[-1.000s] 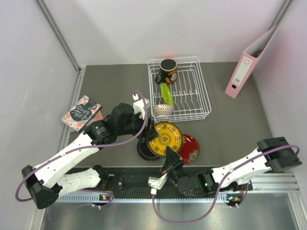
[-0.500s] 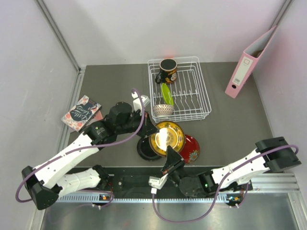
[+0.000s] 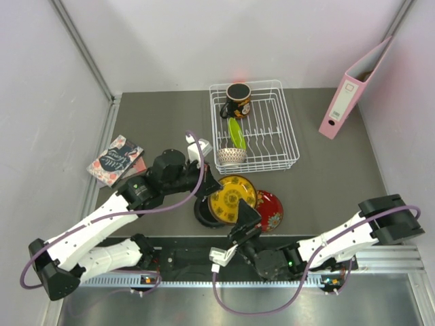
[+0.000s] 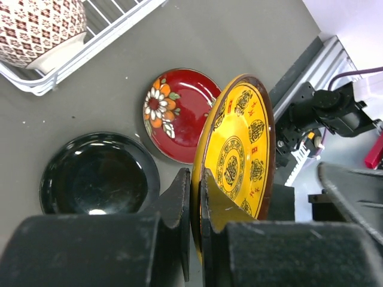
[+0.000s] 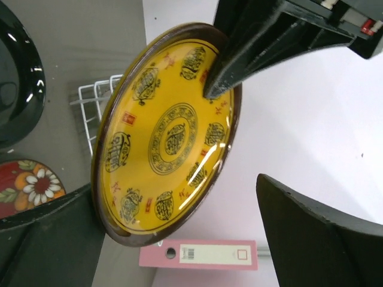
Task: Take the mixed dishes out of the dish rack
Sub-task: Place the plate at the center of the board.
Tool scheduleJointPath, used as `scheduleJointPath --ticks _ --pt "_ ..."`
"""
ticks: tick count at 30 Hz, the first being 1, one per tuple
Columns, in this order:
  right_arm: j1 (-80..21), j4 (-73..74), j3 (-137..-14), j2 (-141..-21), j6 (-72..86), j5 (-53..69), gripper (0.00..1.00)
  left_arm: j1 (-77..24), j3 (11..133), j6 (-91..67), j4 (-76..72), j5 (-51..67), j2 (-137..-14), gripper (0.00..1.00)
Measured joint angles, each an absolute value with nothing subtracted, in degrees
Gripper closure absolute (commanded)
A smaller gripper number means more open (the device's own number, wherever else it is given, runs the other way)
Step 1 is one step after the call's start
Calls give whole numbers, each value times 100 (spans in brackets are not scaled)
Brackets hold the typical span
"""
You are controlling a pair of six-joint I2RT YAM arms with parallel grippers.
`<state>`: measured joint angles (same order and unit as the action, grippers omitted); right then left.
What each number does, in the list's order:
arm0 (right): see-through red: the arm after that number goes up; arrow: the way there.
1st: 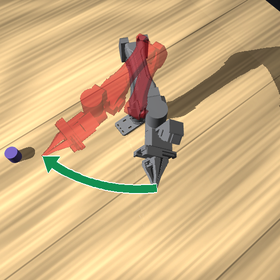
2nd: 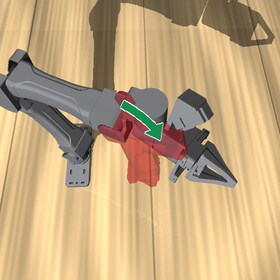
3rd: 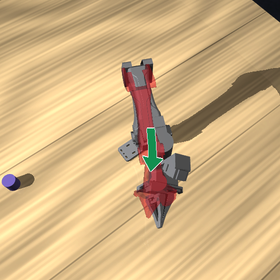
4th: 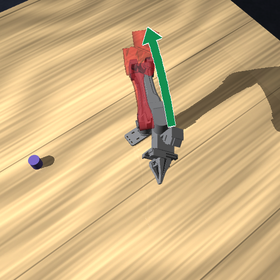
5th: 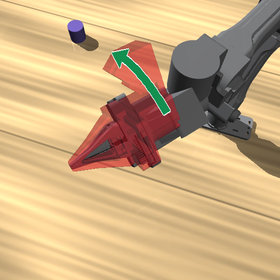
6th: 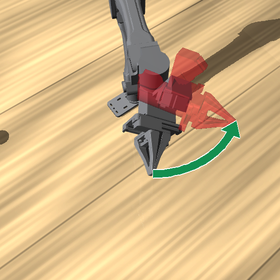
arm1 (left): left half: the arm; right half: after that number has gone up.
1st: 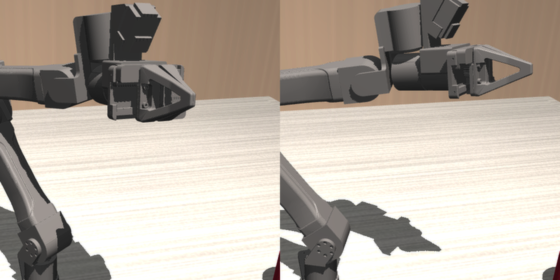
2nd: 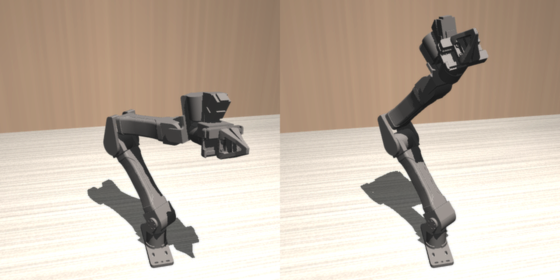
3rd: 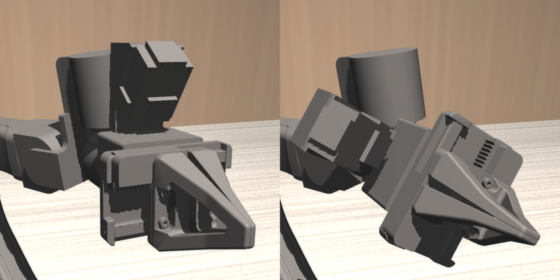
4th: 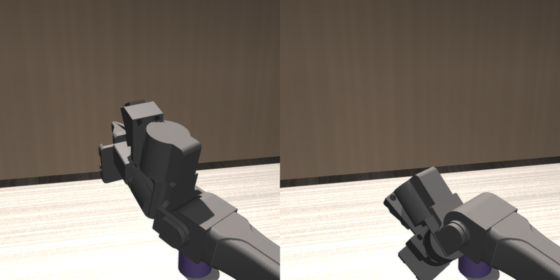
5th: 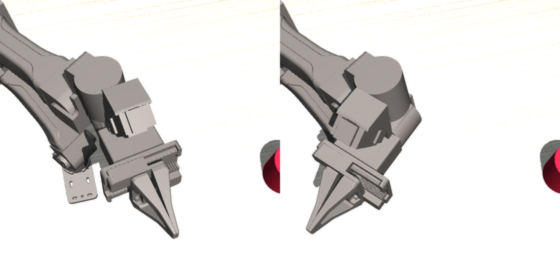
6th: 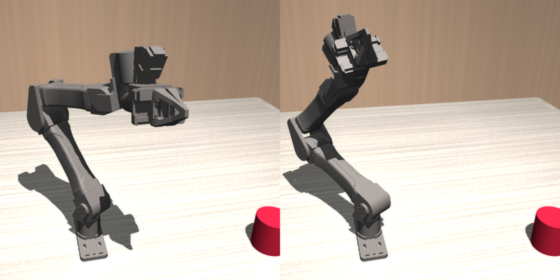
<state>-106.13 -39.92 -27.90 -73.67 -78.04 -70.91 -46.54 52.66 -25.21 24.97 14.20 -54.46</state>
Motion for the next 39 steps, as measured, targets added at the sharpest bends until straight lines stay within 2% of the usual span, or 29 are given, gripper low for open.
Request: scheduleJointPath --ticks 7,14,18,21,24,31,39 --pt "-10617 -5330 -2891 -7271 -8556 -7679 0 -4580 5240 -2773 2233 1234 -5186 100" --pt "-10486 -6292 -4508 -6584 -9227 -8774 0 -4272 5662 -3562 1028 1326 -5199 100" --pt "-10309 -6788 -5019 -5443 -8361 -8453 0 -4152 5892 -3413 449 1286 -5894 100" --pt "-9966 -7262 -5122 -4250 -7249 -8040 0 -4211 5839 -3354 491 1608 -6925 100" --pt "-9662 -7717 -5234 -3612 -6501 -7885 0 -4237 5835 -3389 517 1852 -7852 100" --pt "-9430 -7811 -5157 -3723 -5885 -7782 0 -4449 6082 -3489 314 2204 -8799 100" --pt "-9260 -7728 -4989 -3863 -5819 -7791 0 -5170 7319 -3485 -47 2344 -10134 100"
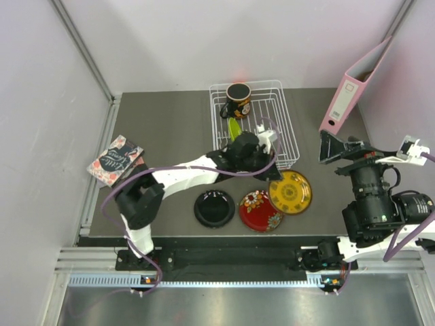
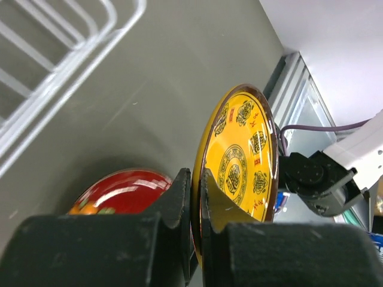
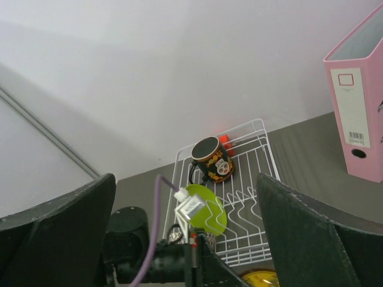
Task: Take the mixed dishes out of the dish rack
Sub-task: Place the plate at the center of the board.
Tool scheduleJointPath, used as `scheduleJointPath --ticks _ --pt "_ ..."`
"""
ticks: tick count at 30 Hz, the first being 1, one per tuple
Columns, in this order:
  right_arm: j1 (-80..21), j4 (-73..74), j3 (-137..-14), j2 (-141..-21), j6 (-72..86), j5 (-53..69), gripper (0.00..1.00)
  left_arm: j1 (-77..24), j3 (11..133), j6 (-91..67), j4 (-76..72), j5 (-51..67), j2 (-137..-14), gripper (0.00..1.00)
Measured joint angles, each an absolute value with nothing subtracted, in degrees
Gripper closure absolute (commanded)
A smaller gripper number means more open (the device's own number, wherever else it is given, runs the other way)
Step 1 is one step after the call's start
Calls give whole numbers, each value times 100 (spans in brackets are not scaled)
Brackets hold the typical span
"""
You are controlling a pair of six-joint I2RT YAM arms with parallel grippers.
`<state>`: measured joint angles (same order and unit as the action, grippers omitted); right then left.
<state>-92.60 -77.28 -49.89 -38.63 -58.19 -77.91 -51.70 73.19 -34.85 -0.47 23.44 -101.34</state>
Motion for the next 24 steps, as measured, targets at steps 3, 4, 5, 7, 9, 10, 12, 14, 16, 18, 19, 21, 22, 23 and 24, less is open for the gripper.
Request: scheduleJointPath --ticks 3,4,5,7,9,10,12,14,16,18,19,21,22,23,24 --pt "-9242 -7714 -4980 -3863 -5789 -7791 0 -5378 7784 -3472 -43 2394 -10700 100" --pt "-9242 -7714 -4980 -3863 -5782 -7791 0 -5428 7915 -3470 -38 2414 -10881 100" --pt "-9242 -7714 -4976 -3863 -5780 -7791 0 -5463 8009 -3463 -38 2427 -11015 100" --pt "-9238 -7714 -4939 -3861 -5780 -7793 0 -5527 8263 -3461 -16 2451 -11354 100" --pt "-9231 -7712 -4901 -3861 -5776 -7797 0 -5553 8475 -3457 19 2464 -11620 100" --pt "-9225 -7710 -4882 -3861 -5774 -7789 0 -5557 8611 -3454 49 2469 -11771 100" --pt "-9205 -7710 -4845 -3863 -5771 -7793 0 -5561 8866 -3433 80 2469 -12060 100" --pt "-9203 -7703 -4831 -3863 -5758 -7795 0 -5561 9076 -3409 180 2471 -12265 100" --pt "-9198 -7710 -4812 -3861 -5739 -7793 0 -5561 9303 -3352 309 2469 -12499 100" --pt "-9198 -7706 -4777 -3863 -5736 -7804 0 -5561 9463 -3301 425 2469 -12665 100" --pt "-9198 -7708 -4755 -3861 -5734 -7815 0 -5561 9520 -3260 454 2488 -12722 100" --pt "-9198 -7706 -4722 -3857 -5732 -7832 0 -5581 9627 -3225 495 2512 -12816 100" --pt "-9198 -7701 -4716 -3854 -5725 -7839 0 -5596 9649 -3210 517 2515 -12846 100" --pt "-9198 -7693 -4709 -3841 -5719 -7841 1 -5603 9666 -3166 526 2523 -12875 100" --pt "-9198 -7690 -4685 -3815 -5699 -7843 0 -5623 9679 -3131 526 2523 -12897 100"
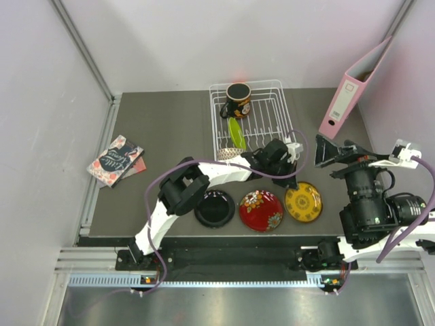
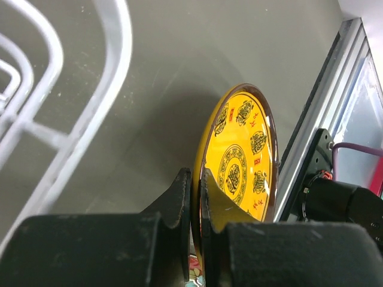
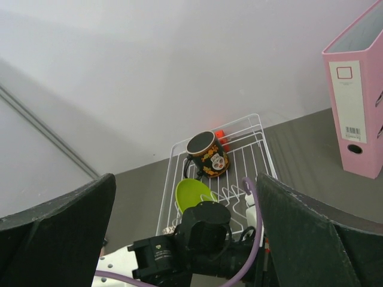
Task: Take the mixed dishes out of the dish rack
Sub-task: Place the plate at the center of the board.
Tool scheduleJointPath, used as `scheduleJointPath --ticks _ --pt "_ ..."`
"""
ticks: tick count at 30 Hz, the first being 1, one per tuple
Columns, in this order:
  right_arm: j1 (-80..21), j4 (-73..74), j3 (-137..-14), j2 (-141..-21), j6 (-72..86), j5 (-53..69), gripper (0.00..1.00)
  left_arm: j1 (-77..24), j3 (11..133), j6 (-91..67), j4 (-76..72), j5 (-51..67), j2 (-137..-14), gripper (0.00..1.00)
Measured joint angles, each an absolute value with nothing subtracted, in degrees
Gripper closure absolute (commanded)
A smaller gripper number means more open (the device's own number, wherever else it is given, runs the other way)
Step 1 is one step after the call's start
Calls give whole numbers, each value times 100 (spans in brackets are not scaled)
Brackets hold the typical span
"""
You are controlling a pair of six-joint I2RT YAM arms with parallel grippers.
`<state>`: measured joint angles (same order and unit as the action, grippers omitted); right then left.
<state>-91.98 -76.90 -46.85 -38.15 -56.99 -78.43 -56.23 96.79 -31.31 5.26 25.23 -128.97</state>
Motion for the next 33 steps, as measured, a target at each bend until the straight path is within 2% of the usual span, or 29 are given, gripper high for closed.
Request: scheduleJointPath --ticks 3,4,8,12,14,15,17,18,22,23,33 --pt "-9198 -7647 -4639 -3728 -5603 -7861 0 -5638 9824 -3074 604 2523 -12980 90" --pt "-9196 -7625 -4637 -3706 -5561 -7872 0 -5647 9885 -3057 622 2550 -13019 82" --pt "-9196 -7544 -4637 -3675 -5463 -7898 0 -5682 10003 -2956 628 2628 -13078 61" --pt "-9196 -7419 -4637 -3675 -5365 -7935 0 -5734 10031 -2969 659 2746 -13078 55" --pt "-9194 -7360 -4626 -3675 -5304 -7940 0 -5743 10031 -2971 799 2753 -13085 48" --pt "-9194 -7332 -4615 -3671 -5271 -7946 0 -5745 10031 -2978 864 2781 -13087 40" --pt "-9194 -7231 -4613 -3673 -5212 -7950 0 -5752 10031 -2985 958 2794 -13087 33" --pt "-9194 -7194 -4613 -3671 -5186 -7953 0 -5756 10031 -2985 1020 2773 -13087 25" --pt "-9194 -7035 -4611 -3653 -5068 -7970 0 -5725 10016 -2945 1197 2602 -13078 13" --pt "-9194 -6984 -4611 -3638 -5035 -7970 0 -5714 10012 -2912 1258 2558 -13076 1" --pt "-9194 -6740 -4611 -3599 -4816 -7992 0 -5734 10020 -2532 2018 2156 -12866 1"
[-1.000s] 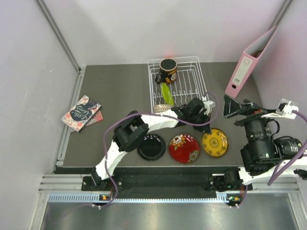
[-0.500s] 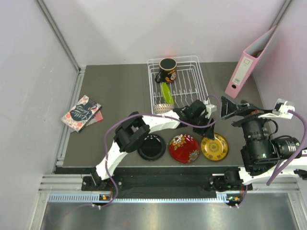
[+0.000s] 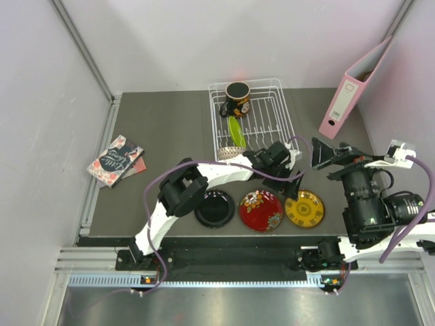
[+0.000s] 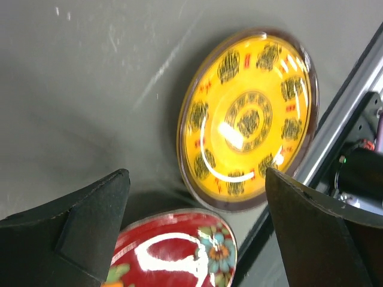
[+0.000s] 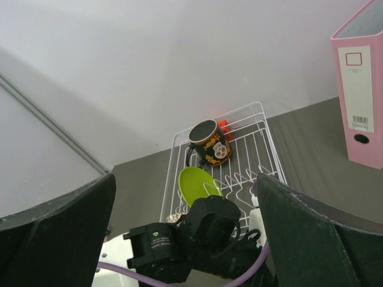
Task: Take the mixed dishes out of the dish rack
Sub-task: Place the plate at the center of the board, then pick up the plate from the dish rack.
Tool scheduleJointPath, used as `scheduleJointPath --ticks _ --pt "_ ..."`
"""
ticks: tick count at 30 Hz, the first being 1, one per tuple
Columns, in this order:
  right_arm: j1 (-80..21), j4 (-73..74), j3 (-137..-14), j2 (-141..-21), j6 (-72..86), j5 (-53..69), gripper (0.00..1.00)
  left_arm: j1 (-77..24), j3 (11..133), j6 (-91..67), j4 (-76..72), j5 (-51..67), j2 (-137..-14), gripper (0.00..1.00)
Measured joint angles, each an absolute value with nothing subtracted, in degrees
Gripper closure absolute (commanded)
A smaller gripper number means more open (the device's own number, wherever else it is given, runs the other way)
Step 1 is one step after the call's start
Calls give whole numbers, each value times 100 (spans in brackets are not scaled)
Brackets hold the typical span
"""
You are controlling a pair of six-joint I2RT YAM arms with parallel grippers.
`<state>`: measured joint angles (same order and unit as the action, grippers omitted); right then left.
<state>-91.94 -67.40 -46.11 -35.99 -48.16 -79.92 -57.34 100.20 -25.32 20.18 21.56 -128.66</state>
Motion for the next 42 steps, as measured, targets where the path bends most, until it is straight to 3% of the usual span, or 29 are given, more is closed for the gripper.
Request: scheduleJointPath --ticks 9,20,25,33,38,42 --pt "-9168 -6504 -4622 -3627 -4746 -8093 0 -5721 9826 -2322 2335 1776 -11821 1" --pt "-8374 -6224 -4847 -3959 -4770 -8342 0 -5522 7990 -2366 1302 469 -8064 1" --pt "-7894 -4016 -5758 -4552 -3389 -8206 0 -5516 6875 -2602 1485 -849 -6882 1" --pt "-5944 209 -8082 -6661 -178 -5817 0 -5513 5944 -2958 2191 -2519 -5231 1" --pt "-5384 1372 -8997 -8259 381 -4403 2 -5511 5662 -3168 2626 -3378 -4584 1" --pt "-5196 1846 -9050 -9170 519 -3527 10 -5509 5365 -3247 2888 -3833 -4143 1"
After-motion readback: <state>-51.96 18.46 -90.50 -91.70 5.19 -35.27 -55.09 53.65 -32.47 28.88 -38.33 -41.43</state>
